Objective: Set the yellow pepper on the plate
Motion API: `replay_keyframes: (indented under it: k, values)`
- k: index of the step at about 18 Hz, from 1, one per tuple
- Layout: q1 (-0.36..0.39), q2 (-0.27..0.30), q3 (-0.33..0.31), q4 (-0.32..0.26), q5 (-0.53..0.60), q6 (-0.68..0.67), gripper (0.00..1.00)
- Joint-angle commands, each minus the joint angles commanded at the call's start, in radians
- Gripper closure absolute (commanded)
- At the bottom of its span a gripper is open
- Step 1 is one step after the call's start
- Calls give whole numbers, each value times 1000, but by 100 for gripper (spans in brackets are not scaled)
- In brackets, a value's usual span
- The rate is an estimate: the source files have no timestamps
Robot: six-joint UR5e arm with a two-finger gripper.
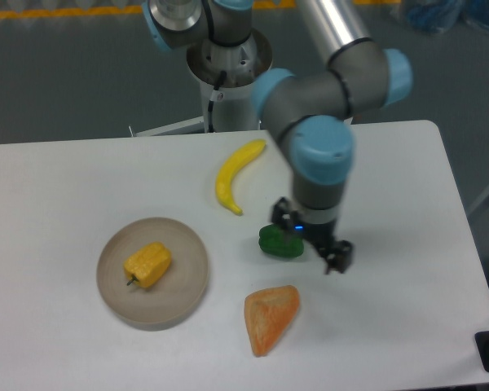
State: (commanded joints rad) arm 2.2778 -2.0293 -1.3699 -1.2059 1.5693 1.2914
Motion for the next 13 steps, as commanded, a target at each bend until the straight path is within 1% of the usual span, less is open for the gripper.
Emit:
replay_keyframes:
  k: [1, 3, 5, 8, 13]
  values:
    - [2, -11, 3, 8, 0, 11, 0]
    - [38, -25, 0, 8, -6, 49, 0]
    - [45, -31, 2, 8, -11, 100, 0]
    - [43, -42, 3, 8, -6, 101, 0]
    - [43, -42, 2, 6, 0, 101, 0]
